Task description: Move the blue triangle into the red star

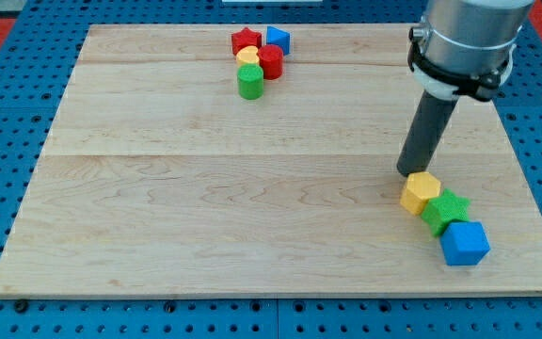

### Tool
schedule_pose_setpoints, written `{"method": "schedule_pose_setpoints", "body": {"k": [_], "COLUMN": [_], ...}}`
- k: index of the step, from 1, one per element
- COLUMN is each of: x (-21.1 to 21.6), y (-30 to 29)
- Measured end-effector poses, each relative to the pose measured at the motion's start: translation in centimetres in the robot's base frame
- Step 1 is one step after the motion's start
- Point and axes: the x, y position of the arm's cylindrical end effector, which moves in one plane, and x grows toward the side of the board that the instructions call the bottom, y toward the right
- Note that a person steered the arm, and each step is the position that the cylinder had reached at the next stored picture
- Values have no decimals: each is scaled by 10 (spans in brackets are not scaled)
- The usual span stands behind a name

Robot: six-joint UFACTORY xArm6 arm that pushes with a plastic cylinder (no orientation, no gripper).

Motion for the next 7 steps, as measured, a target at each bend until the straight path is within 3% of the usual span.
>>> {"method": "schedule_pose_setpoints", "body": {"k": [1, 2, 4, 5, 7], "x": [2, -45, -216, -255, -250], "y": [-1, 0, -16, -29, -42]}}
